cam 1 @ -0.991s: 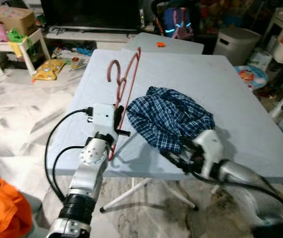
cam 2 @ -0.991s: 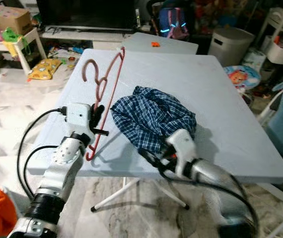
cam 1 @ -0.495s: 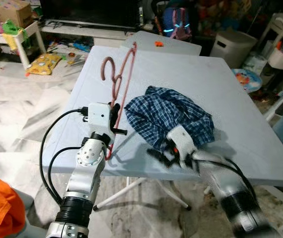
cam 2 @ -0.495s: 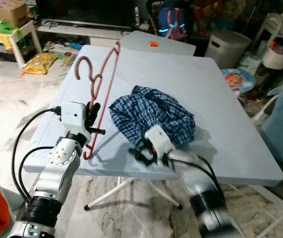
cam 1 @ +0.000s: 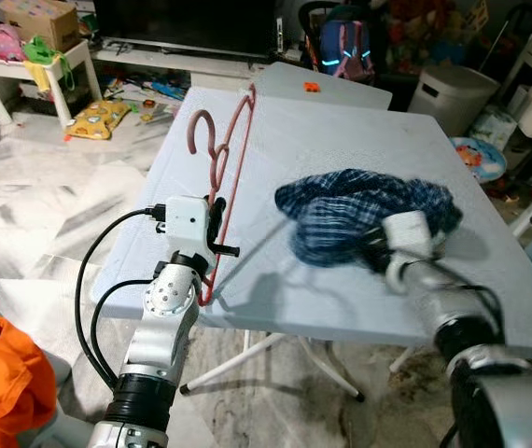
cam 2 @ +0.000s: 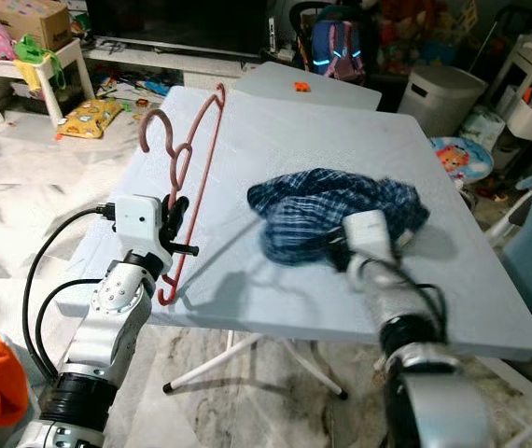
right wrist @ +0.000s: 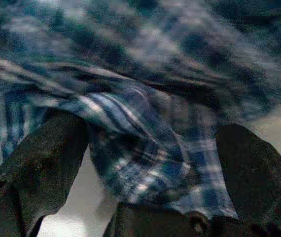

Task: Hang hanger

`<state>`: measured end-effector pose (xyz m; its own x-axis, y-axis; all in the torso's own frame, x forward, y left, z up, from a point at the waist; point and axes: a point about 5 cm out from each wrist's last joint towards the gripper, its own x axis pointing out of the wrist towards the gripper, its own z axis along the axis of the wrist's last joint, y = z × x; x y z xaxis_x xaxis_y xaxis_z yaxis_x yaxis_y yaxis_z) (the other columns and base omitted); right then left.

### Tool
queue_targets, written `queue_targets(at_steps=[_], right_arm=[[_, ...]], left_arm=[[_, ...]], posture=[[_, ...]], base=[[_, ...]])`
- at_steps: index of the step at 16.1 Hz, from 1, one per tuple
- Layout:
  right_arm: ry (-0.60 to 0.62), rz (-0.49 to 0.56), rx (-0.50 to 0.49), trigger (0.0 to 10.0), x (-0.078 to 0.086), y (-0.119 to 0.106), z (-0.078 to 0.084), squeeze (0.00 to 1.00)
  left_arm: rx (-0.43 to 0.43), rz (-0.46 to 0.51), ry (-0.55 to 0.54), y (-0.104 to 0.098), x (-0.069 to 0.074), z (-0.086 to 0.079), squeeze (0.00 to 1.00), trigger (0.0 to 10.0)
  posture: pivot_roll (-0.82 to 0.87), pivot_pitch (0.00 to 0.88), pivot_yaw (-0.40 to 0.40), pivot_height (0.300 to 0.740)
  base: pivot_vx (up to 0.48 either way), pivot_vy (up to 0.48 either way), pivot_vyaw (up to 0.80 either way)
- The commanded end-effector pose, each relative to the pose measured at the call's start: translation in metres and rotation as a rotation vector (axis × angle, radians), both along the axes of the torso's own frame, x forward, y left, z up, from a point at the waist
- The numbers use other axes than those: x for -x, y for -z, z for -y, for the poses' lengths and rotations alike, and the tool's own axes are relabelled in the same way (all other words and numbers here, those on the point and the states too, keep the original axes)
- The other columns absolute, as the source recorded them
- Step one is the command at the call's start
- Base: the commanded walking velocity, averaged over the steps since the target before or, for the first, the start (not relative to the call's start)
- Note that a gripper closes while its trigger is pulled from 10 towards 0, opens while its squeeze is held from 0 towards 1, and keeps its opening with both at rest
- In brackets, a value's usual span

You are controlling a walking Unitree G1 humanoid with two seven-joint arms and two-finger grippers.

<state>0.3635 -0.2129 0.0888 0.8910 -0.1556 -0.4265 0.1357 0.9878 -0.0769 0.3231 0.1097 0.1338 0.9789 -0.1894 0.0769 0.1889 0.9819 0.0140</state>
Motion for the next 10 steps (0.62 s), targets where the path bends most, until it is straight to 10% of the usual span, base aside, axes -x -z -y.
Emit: queue_targets(at_steps=[1,5,6,7,8,10], right_arm=[[0.018,0.047,-0.015,10.0,-0.007,-0.012,0.002,1.00],[-0.113,0.075,-0.048,10.0,-0.004,-0.006,-0.013,1.00],[-0.146,0.071,-0.035,10.0,0.001,-0.001,-0.013,0.60],[-0.174,0.073,-0.023,10.0,0.006,0.003,-0.012,0.50],[-0.209,0.103,0.009,10.0,0.019,0.008,-0.004,0.19],[-0.203,0.195,0.007,10.0,0.045,0.005,0.009,0.00]], left_arm=[[-0.024,-0.104,0.001,0.023,0.004,0.000,0.00,10.0],[-0.027,-0.146,0.055,0.030,0.006,0.008,0.00,10.0],[-0.036,-0.152,0.061,0.032,0.007,0.008,0.00,10.0],[-0.037,-0.157,0.069,0.033,0.008,0.008,0.00,10.0],[-0.047,-0.157,0.089,0.034,0.009,0.008,0.00,10.0],[-0.046,-0.153,0.109,0.028,0.006,0.008,0.00,10.0]], posture=[[0.20,0.000,-0.118,0.740],[0.19,0.000,-0.117,0.740],[0.19,0.000,-0.117,0.740],[0.17,0.000,-0.105,0.740],[0.15,0.000,-0.095,0.740],[0.13,0.000,-0.081,0.740]], base=[[0.000,0.000,0.00],[0.000,0.000,0.00],[0.000,0.000,0.00],[0.000,0.000,0.00],[0.000,0.000,0.00],[0.000,0.000,0.00]])
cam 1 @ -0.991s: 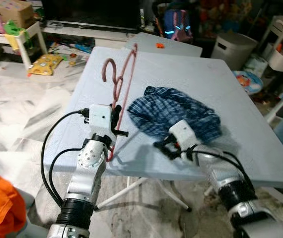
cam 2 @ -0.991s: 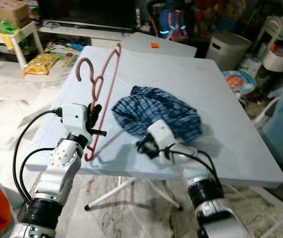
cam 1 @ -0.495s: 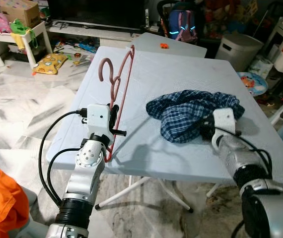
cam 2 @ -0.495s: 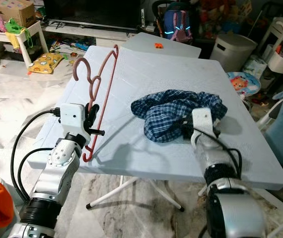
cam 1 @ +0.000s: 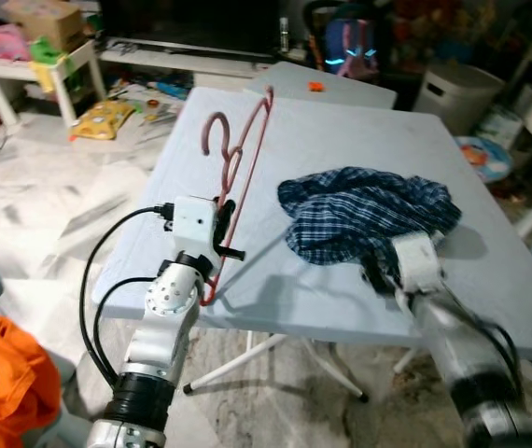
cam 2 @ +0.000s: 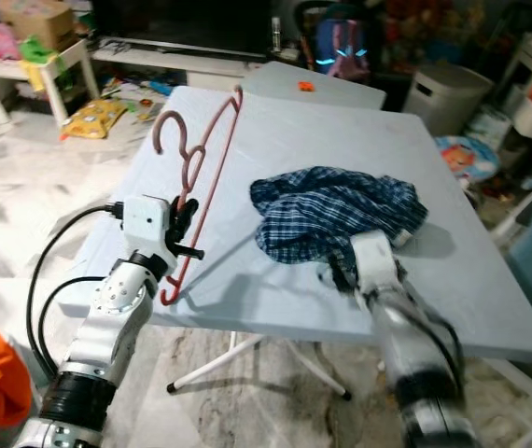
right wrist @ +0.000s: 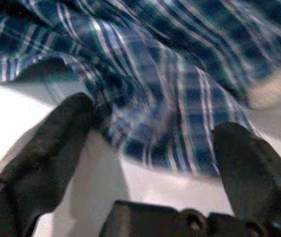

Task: Hang hanger

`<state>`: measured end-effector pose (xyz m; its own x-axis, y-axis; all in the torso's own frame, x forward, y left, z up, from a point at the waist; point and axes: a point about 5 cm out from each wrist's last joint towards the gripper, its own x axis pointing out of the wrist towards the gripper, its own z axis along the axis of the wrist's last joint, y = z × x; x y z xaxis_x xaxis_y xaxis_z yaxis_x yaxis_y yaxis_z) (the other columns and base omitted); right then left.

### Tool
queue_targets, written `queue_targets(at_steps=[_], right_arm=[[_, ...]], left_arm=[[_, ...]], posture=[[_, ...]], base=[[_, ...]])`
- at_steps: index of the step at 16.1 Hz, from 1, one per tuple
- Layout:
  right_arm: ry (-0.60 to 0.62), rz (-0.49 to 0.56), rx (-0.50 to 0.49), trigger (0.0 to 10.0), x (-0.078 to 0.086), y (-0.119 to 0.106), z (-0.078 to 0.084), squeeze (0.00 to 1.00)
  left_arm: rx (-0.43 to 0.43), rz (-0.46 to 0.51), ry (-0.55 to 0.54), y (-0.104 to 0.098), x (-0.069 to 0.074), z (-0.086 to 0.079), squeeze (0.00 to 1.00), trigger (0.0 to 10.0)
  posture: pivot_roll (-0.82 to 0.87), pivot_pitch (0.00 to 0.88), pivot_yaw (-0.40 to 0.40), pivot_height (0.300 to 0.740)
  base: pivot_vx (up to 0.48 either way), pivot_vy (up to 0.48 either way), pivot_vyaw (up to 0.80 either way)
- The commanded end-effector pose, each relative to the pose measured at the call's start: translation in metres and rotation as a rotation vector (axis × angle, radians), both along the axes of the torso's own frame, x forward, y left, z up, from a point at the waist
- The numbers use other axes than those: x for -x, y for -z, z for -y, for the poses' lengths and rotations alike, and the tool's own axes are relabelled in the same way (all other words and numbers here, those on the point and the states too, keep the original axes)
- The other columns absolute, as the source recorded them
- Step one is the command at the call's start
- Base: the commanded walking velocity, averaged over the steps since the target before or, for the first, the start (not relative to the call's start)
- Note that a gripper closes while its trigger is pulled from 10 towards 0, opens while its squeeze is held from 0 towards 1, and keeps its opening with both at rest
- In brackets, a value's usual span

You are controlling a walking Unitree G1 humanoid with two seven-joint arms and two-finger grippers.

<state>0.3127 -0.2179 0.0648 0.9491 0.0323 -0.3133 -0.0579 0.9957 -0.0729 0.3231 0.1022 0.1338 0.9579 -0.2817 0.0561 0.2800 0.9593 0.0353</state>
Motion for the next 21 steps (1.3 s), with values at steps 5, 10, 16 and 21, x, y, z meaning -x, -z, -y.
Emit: queue_targets(at_steps=[5,10,16,21], right_arm=[[0.014,0.268,-0.073,10.0,0.045,-0.041,-0.004,0.00],[0.082,0.374,-0.138,10.0,0.067,-0.059,-0.033,0.00],[0.107,0.338,-0.148,10.0,0.068,-0.052,-0.038,0.00],[0.111,0.334,-0.136,10.0,0.066,-0.051,-0.038,0.00]], left_arm=[[0.023,-0.048,0.076,-0.012,-0.005,0.017,0.00,10.0],[-0.061,-0.016,0.103,-0.009,0.003,0.015,0.00,10.0],[-0.081,0.012,0.123,-0.015,0.003,0.019,0.00,10.0],[-0.095,0.053,0.132,-0.023,0.003,0.023,0.00,10.0]], posture=[[0.10,0.000,-0.064,0.740],[0.09,0.000,-0.050,0.740],[0.10,0.000,-0.044,0.740],[0.10,0.000,-0.045,0.740]], base=[[0.000,0.000,0.00],[0.000,0.000,0.00],[-0.128,0.000,0.00],[-0.303,0.000,0.00]])
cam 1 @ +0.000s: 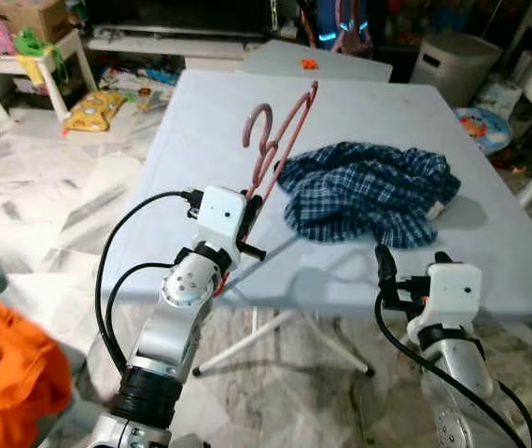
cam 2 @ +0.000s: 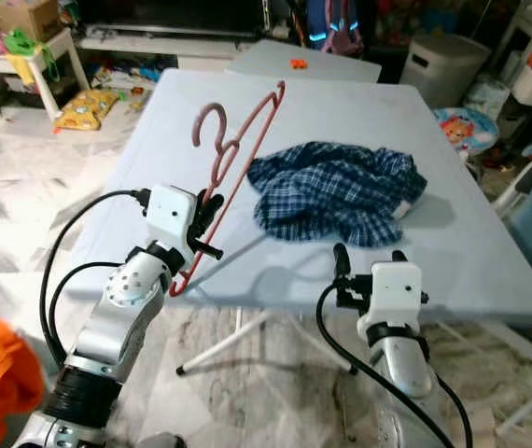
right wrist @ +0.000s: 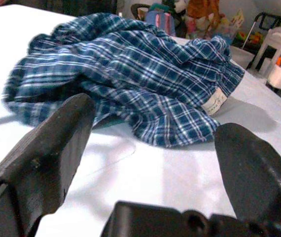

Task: Hang hanger

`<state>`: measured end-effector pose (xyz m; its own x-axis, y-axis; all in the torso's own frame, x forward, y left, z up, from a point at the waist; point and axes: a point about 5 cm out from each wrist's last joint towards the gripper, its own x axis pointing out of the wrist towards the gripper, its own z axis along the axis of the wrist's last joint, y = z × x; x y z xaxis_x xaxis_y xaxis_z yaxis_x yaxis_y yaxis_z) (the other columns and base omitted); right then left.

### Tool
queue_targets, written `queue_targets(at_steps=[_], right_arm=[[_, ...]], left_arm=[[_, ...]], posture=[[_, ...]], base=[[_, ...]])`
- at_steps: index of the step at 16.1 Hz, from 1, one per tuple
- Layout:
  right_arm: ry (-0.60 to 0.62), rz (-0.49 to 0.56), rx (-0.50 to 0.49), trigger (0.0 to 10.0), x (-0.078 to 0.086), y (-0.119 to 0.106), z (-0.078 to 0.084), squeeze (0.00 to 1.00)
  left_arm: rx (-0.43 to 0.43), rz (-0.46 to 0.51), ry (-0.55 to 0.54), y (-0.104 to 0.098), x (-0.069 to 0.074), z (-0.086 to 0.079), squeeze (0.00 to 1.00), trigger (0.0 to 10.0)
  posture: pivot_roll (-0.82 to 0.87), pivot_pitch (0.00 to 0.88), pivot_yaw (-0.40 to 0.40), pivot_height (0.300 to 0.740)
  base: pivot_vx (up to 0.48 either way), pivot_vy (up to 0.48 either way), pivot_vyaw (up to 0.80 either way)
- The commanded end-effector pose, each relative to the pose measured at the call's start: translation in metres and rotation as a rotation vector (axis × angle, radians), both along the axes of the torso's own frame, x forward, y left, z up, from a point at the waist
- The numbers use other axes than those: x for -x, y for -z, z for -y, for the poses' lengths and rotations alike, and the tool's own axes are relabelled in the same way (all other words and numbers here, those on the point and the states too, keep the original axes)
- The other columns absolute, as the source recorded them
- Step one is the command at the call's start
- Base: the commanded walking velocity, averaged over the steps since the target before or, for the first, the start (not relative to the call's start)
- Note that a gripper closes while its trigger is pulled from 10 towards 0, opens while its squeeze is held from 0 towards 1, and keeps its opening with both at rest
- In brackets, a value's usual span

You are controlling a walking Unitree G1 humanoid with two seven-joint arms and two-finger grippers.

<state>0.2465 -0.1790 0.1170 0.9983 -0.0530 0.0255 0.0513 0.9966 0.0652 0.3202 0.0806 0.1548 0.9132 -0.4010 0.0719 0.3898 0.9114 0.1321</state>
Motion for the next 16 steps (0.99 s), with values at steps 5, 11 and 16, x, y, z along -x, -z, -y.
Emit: queue_targets(at_steps=[5,11,16], right_arm=[[0.002,-0.019,0.010,10.0,-0.001,0.003,0.000,0.00],[-0.031,-0.041,0.011,10.0,0.002,0.007,-0.004,0.00],[-0.033,-0.097,0.024,10.0,0.005,0.015,0.000,0.00]], left_arm=[[-0.009,0.016,0.008,-0.004,-0.001,0.003,0.00,10.0],[-0.056,-0.021,0.022,0.014,0.002,0.002,0.00,10.0],[-0.094,-0.055,0.040,0.030,0.005,0.000,0.00,10.0]], posture=[[0.10,0.000,-0.045,0.740],[0.09,0.000,-0.041,0.740],[0.08,0.000,-0.038,0.740]], base=[[-0.318,0.000,0.00],[-0.313,0.000,0.00],[-0.303,0.000,0.00]])
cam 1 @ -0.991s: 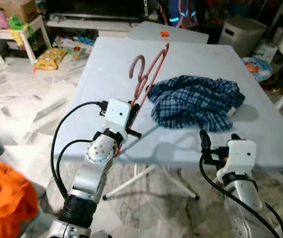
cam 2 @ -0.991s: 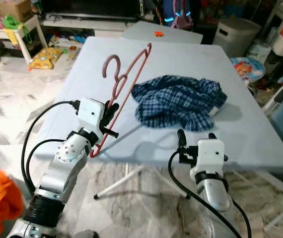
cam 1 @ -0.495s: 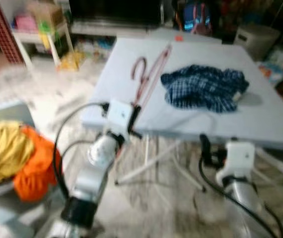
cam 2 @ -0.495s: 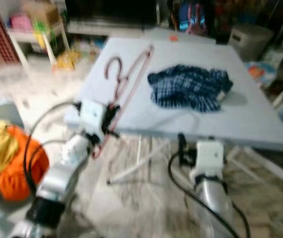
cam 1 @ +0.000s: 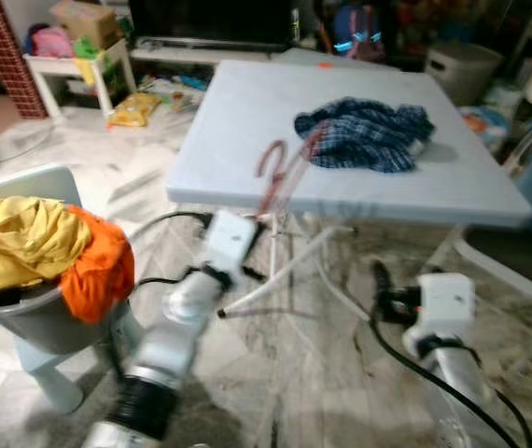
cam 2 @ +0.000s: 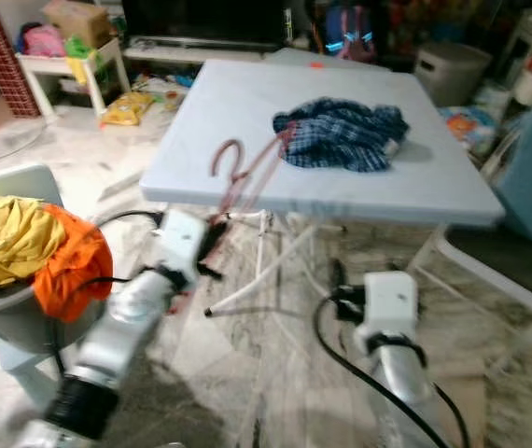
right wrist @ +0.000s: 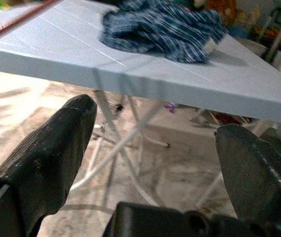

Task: Hang hanger

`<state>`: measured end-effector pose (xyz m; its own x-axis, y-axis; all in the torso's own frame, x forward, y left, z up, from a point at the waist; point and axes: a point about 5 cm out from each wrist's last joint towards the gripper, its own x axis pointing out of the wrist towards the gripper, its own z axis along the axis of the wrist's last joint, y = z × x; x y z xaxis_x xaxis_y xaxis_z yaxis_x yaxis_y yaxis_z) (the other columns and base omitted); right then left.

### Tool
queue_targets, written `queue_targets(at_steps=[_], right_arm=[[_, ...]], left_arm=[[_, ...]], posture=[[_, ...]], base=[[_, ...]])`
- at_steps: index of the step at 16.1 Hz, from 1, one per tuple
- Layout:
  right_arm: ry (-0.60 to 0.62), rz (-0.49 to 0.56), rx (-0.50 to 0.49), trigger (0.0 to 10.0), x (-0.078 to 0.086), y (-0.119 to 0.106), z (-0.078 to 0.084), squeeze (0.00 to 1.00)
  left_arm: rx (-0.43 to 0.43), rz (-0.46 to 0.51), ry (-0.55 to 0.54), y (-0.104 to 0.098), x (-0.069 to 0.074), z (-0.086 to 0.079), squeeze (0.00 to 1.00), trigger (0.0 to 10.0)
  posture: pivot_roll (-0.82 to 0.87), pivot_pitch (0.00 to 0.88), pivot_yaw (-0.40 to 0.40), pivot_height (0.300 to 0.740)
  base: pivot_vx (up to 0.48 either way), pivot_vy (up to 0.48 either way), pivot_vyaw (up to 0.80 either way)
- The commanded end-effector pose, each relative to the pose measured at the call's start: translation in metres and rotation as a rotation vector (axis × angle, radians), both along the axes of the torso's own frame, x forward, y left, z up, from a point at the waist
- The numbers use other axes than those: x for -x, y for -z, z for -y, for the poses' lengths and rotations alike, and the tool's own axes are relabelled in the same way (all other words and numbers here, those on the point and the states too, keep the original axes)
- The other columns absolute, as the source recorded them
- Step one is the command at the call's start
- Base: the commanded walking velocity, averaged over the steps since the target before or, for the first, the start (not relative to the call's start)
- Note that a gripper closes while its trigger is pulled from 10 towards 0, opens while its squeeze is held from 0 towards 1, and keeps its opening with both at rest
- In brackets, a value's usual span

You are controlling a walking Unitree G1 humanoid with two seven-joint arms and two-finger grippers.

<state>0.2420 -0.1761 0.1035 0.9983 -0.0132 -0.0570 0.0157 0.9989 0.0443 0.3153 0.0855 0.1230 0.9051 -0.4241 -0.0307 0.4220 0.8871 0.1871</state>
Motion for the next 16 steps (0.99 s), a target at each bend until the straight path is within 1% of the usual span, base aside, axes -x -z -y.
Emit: queue_targets(at_steps=[1,3,4,5,6,7,8,9,10,12,13,14,16], right_arm=[[-0.008,-0.052,0.006,10.0,0.000,0.006,0.003,0.00],[-0.014,-0.074,0.029,10.0,-0.001,0.009,0.005,0.00],[-0.050,-0.083,0.072,10.0,-0.002,0.009,0.004,0.00],[-0.053,-0.080,0.119,10.0,-0.002,0.009,0.007,0.00],[-0.048,-0.076,0.140,10.0,-0.003,0.009,0.009,0.00],[-0.040,-0.061,0.170,10.0,-0.004,0.007,0.016,0.00],[-0.039,-0.051,0.189,10.0,-0.004,0.006,0.021,0.00],[-0.051,-0.054,0.178,10.0,-0.003,0.006,0.024,0.00],[-0.077,-0.066,0.190,10.0,-0.002,0.007,0.028,0.00],[-0.168,-0.089,0.241,10.0,0.002,0.007,0.035,0.00],[-0.317,-0.112,0.400,10.0,0.007,0.006,0.042,0.00],[-0.371,-0.124,0.455,10.0,0.009,0.006,0.045,0.00],[-0.536,-0.170,0.590,10.0,0.015,0.009,0.049,0.00]], left_arm=[[-0.009,-0.002,0.021,0.003,0.001,0.003,0.00,10.0],[-0.028,-0.028,0.030,0.009,0.000,0.003,0.00,10.0],[-0.083,-0.091,0.080,0.021,0.002,0.003,0.00,10.0],[-0.094,-0.139,0.153,0.028,0.005,0.003,0.00,10.0],[-0.110,-0.176,0.193,0.033,0.006,0.003,0.00,10.0],[-0.130,-0.209,0.265,0.036,0.009,0.005,0.00,10.0],[-0.152,-0.224,0.324,0.037,0.010,0.005,0.00,10.0],[-0.192,-0.226,0.352,0.040,0.012,0.004,0.00,10.0],[-0.215,-0.254,0.377,0.044,0.013,0.003,0.00,10.0],[-0.291,-0.282,0.458,0.052,0.018,0.001,0.00,10.0],[-0.388,-0.269,0.622,0.055,0.028,0.004,0.00,10.0],[-0.416,-0.268,0.681,0.055,0.032,0.005,0.00,10.0],[-0.459,-0.255,0.791,0.056,0.039,0.009,0.00,10.0]], posture=[[0.08,0.000,-0.038,0.740],[0.07,0.000,-0.030,0.740],[0.07,0.000,-0.029,0.740],[0.06,0.000,-0.029,0.740],[0.06,0.000,-0.029,0.740],[0.06,0.000,-0.033,0.740],[0.06,0.000,-0.033,0.740],[0.06,0.000,-0.043,0.740],[0.06,0.000,-0.048,0.740],[0.05,0.000,-0.052,0.740],[0.05,0.000,-0.053,0.740],[0.05,0.000,-0.054,0.740],[0.04,0.000,-0.058,0.740]], base=[[0.000,0.000,0.00],[0.000,0.000,0.00],[0.000,0.000,0.00],[0.000,0.000,0.00],[0.000,0.000,0.00],[0.000,0.000,0.00],[0.000,0.000,0.00],[0.000,0.000,0.00],[0.000,0.000,0.00],[0.000,0.000,0.00],[0.000,0.000,0.00],[0.000,0.000,0.00],[0.000,0.000,0.00]])
